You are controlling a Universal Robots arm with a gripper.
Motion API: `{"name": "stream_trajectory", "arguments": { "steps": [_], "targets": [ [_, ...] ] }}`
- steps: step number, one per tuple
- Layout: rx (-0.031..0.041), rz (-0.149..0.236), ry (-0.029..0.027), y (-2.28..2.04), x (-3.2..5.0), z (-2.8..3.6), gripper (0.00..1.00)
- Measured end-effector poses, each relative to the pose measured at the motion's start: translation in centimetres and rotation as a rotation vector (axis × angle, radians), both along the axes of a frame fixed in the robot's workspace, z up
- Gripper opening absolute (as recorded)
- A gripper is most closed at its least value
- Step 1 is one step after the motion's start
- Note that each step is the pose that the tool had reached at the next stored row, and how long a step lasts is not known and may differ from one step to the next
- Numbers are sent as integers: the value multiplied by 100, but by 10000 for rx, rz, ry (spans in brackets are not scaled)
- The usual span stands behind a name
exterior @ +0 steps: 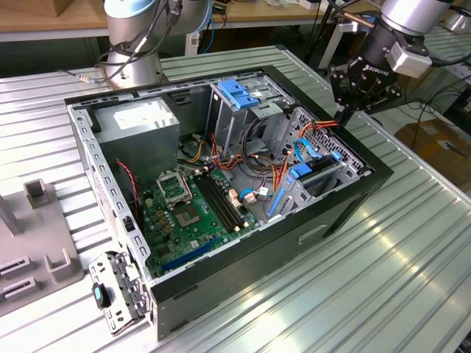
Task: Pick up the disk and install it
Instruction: 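Insert the second disk wire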
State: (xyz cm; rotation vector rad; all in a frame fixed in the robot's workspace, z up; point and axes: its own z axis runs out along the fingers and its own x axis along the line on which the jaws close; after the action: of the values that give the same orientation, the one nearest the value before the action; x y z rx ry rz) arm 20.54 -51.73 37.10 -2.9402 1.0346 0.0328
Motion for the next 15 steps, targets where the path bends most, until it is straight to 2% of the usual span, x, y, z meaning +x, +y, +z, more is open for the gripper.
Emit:
{"name": "stream_trajectory", "arguments": {
  "steps": [6, 15],
  "targets": [
    [-6, 0, -1, 0, -6, 19, 16],
    [-5, 0, -10, 0, -94, 18, 16]
  ]
}}
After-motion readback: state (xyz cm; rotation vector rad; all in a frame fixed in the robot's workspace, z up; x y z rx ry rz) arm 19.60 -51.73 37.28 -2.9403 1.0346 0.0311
